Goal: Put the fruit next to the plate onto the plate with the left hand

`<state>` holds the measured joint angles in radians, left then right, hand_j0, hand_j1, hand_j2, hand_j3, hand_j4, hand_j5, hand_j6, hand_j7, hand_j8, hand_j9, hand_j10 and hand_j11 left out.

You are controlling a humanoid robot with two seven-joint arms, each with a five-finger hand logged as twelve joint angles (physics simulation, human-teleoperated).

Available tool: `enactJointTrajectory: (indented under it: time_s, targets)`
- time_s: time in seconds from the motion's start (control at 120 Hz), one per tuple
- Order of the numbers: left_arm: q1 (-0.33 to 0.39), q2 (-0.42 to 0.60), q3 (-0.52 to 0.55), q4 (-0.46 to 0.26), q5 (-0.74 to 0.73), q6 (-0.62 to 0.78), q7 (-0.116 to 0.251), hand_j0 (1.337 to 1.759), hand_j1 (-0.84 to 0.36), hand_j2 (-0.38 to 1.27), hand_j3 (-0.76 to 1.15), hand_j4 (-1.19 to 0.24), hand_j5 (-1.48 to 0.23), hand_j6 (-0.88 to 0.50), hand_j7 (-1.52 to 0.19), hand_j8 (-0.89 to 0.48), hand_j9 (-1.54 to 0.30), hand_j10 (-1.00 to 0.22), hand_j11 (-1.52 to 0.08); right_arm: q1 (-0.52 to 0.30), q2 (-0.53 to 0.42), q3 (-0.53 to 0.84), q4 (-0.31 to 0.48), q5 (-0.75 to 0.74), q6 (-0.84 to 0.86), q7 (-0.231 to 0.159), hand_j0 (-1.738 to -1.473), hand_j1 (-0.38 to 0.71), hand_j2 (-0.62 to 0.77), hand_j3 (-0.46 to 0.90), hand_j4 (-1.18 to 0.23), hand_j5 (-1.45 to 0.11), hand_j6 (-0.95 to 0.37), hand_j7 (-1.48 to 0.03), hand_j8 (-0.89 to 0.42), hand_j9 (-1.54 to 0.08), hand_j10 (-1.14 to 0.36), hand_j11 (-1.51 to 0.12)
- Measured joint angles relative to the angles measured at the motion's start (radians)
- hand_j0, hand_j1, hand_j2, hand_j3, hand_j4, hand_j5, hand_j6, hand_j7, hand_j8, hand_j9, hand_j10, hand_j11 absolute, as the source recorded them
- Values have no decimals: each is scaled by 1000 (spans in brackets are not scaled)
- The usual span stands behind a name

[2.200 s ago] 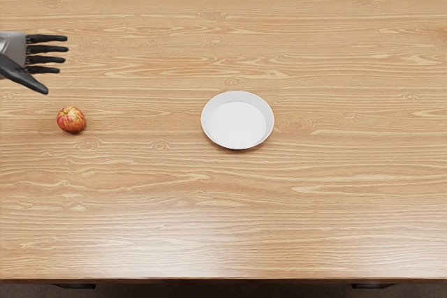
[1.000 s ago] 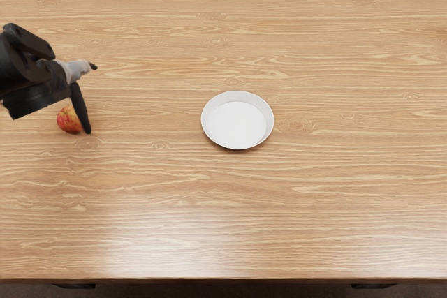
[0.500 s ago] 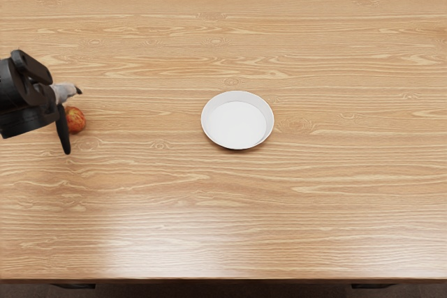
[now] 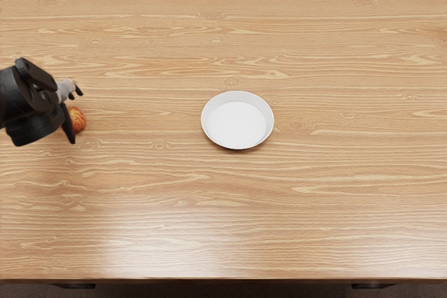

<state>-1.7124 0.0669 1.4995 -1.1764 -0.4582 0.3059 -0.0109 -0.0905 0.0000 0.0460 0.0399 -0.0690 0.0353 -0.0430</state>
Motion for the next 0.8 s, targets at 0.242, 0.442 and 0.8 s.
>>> enactJointTrajectory:
  time_s: [0.242, 0.442, 0.8]
  targets:
    - [17, 2, -12, 42, 0, 15, 0, 1658, 53, 50, 0, -247, -321, -248, -321, -247, -321, -247, -321, 0, 0, 0, 0, 0, 0, 0, -1658, -349, 0, 0, -1, 0, -1, 0, -1, 0, -1, 0]
    - [13, 1, -27, 42, -1, 15, 1, 1658, -8, 60, 0, -298, -387, -298, -387, -298, -387, -298, -387, 0, 0, 0, 0, 0, 0, 0, -1658, -349, 0, 0, -1, 0, -1, 0, -1, 0, -1, 0]
    - [17, 2, -28, 35, 1, 15, 2, 1658, -44, 66, 0, -328, -426, -329, -426, -328, -426, -328, -426, 0, 0, 0, 0, 0, 0, 0, -1658, -349, 0, 0, -1, 0, -1, 0, -1, 0, -1, 0]
